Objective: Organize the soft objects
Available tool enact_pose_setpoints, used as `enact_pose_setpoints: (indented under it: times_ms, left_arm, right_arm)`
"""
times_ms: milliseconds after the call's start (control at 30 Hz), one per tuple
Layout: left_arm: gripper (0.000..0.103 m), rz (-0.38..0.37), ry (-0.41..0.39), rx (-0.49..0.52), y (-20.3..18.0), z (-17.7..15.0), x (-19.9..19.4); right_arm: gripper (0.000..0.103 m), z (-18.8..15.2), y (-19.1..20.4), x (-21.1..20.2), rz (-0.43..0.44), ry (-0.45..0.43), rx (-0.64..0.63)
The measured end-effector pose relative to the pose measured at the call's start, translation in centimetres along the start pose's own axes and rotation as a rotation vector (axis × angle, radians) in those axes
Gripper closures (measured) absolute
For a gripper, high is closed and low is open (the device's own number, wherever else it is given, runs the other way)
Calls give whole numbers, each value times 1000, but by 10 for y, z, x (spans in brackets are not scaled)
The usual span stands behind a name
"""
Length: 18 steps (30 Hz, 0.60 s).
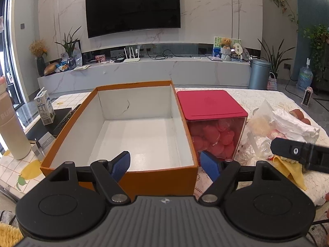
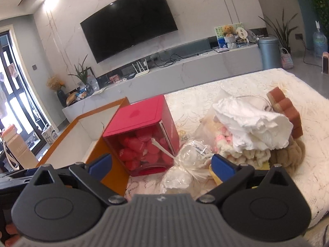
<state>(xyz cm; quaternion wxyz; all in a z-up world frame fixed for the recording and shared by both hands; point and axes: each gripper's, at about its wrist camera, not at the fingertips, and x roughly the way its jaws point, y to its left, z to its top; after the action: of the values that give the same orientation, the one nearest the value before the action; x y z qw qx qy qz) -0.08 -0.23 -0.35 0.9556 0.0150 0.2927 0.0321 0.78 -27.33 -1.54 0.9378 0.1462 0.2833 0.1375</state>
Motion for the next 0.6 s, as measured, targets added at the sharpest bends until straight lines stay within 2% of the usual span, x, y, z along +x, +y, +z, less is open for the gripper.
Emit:
enact_pose_setpoints:
  times_ms: [200,333,600]
  left_arm:
    - [12,-1,5,-29,5,1,-1]
    - [12,1,5,-33,7,1,0]
    - [12,-3,11,-22,4,1,-1]
  right_arm:
    - [3,-10,24,0,-4,15,-177]
    - [3,-15,33,-2,2,2,-250]
    - [3,-17,40,2,-8,10,-278]
